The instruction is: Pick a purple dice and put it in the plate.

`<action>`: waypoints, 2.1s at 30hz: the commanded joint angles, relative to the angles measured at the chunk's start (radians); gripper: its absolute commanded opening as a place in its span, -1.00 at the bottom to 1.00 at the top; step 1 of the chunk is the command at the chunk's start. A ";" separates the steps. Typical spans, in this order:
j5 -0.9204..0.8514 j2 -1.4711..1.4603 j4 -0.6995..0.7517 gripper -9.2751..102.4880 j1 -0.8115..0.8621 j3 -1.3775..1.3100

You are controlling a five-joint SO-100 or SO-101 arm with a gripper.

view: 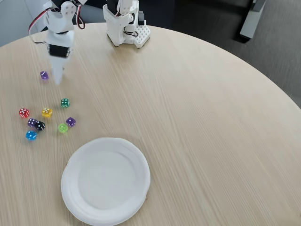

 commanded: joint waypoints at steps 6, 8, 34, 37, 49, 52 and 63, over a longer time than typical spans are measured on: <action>0.003 0.003 0.067 -0.42 -0.003 -0.026; 0.002 0.003 0.066 -0.43 0.011 -0.025; -0.037 -0.078 0.066 -0.45 0.110 -0.025; -0.003 -0.078 0.063 -0.45 0.098 -0.028; -0.014 -0.078 -0.216 -0.44 0.028 -0.028; -0.029 -0.078 -0.249 -0.44 0.026 -0.028; -0.060 -0.078 -0.360 -0.45 0.026 -0.028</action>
